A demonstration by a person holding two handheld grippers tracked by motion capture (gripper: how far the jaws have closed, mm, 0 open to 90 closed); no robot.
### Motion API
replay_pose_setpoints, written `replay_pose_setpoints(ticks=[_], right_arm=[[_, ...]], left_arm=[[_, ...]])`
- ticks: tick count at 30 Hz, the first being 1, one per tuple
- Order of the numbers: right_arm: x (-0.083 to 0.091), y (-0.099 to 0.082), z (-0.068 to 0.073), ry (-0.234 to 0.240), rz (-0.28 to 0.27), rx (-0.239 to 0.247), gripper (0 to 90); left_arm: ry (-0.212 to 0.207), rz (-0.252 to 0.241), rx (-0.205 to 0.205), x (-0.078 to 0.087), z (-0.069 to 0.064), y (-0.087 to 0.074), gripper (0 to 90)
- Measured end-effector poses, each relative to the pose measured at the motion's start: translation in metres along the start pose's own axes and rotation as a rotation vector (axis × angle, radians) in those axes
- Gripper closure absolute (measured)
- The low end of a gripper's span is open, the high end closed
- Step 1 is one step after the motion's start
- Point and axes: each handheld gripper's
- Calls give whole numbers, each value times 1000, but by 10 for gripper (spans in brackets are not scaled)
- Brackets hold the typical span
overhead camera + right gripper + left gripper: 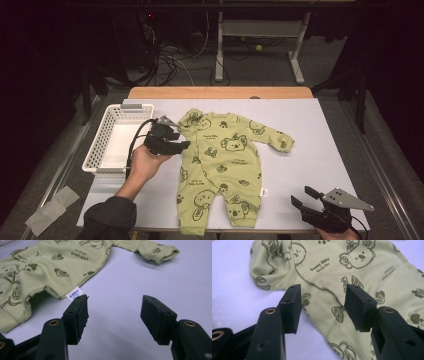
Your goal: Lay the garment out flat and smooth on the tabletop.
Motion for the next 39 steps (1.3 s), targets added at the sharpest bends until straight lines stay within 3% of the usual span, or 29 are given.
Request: replay_pose_setpoints(ticks=[5, 11, 27, 32, 39], right_arm=[[7, -8, -4, -22, -12, -11, 390], [13, -15, -9, -45, -12, -35, 389], [14, -16, -9, -52, -37, -31, 394], [14, -17, -10, -49, -36, -33, 395], [15, -18, -10, -49, -35, -37, 395]], left_arm=[[18, -10, 5, -2, 8, 14, 448], [43, 15, 22, -13, 19, 32, 449], [132, 104, 100, -72, 46, 73, 450], [148, 100, 149, -83, 57, 78, 454], [131, 135, 227, -95, 69, 80, 502]])
Point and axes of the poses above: each handheld gripper's, and its own axes: x roughly backward along the jaws, y roughly out of its top, z roughly to its left, and after that the axes turned 6 degrees about x, right-handed
